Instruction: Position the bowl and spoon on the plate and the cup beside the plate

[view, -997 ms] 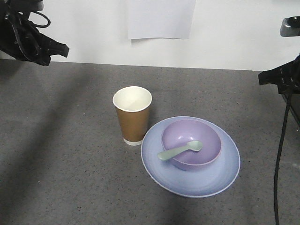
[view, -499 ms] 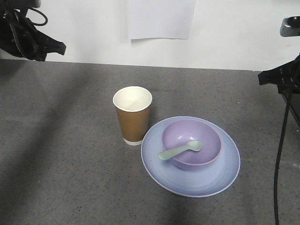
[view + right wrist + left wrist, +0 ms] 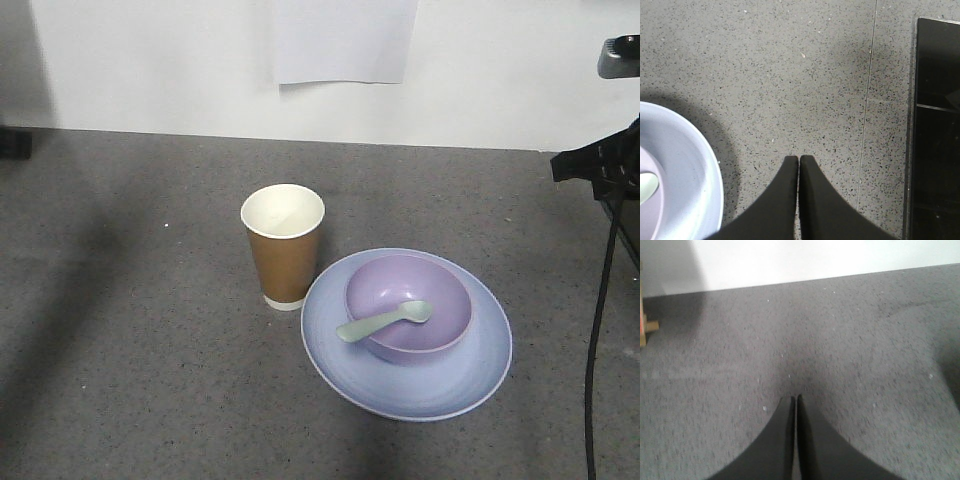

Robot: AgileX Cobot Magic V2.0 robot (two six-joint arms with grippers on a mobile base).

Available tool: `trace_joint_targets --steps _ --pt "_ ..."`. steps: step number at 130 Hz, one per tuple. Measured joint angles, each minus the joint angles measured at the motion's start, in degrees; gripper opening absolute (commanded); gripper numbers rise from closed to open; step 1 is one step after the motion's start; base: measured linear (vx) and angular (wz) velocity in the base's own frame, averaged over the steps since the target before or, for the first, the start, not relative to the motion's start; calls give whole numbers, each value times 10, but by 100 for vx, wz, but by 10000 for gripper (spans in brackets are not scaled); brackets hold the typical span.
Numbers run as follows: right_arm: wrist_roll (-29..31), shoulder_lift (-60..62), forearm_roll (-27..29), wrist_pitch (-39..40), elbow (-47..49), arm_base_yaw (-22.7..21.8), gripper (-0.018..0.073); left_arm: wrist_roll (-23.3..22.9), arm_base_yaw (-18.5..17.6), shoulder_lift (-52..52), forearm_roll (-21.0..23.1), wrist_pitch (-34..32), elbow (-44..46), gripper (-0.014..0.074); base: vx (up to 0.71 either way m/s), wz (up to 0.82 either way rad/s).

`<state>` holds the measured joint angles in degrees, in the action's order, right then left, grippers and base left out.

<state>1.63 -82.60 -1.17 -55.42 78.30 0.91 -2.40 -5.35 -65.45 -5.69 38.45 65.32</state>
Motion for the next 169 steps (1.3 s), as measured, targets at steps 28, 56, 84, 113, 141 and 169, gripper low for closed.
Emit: trace_joint_targets --steps 28,56,84,113,141,169 --pt "0 0 0 0 0 0 -6 -26 0 203 -1 -100 -231 -8 0 0" --pt "0 0 0 0 0 0 -6 -30 0 385 -1 -216 -444 -8 0 0" --pt "0 0 0 0 0 0 -6 -35 0 520 -1 -269 -585 -8 0 0" --pt "0 0 0 0 0 0 -6 -60 0 610 -8 -289 -663 -8 0 0" --pt "0 0 0 0 0 0 -6 -64 0 658 -25 -315 -668 -8 0 0" --pt "0 0 0 0 0 0 -6 -64 0 661 -27 -314 -668 -8 0 0"
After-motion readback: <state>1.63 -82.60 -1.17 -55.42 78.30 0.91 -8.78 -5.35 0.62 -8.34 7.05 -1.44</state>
